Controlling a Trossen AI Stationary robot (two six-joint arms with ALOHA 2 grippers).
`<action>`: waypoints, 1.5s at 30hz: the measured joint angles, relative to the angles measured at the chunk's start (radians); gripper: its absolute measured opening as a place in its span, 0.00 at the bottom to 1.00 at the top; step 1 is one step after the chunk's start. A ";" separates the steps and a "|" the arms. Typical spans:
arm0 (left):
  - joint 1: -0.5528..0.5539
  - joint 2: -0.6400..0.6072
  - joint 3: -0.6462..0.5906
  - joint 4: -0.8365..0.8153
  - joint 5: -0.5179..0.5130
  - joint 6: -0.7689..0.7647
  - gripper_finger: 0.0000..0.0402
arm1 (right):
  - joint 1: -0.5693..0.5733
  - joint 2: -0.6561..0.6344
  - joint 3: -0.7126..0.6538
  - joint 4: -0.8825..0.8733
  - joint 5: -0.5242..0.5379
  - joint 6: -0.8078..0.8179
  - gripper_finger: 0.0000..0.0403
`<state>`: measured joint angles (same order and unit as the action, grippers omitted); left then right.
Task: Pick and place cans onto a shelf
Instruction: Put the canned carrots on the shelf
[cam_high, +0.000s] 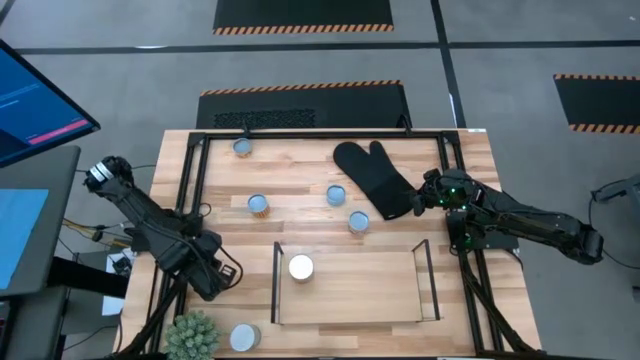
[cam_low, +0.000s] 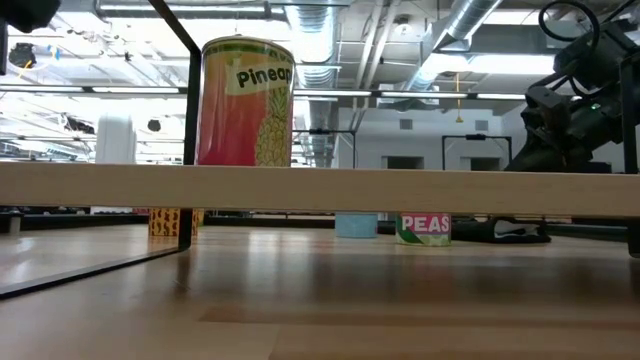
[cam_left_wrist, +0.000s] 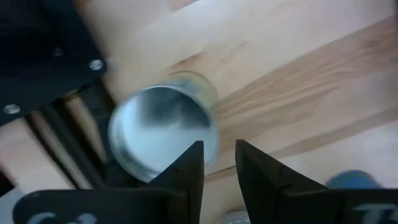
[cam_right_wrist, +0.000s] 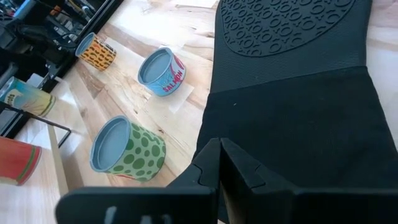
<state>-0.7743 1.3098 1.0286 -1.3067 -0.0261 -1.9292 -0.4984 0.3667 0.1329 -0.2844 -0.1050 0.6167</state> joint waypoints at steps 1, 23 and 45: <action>-0.002 0.000 0.000 0.013 -0.010 -0.001 0.20 | 0.000 0.000 0.000 0.000 0.000 0.000 0.08; -0.001 -0.004 -0.126 0.117 0.026 -0.082 0.15 | 0.000 0.000 0.000 -0.093 0.000 -0.023 0.08; 0.004 0.005 0.184 -0.145 -0.289 -0.122 0.00 | 0.000 0.000 0.000 -0.108 0.000 -0.023 0.08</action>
<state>-0.7704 1.3144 1.2130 -1.4518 -0.3146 -2.0513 -0.4984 0.3664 0.1329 -0.3923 -0.1047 0.5938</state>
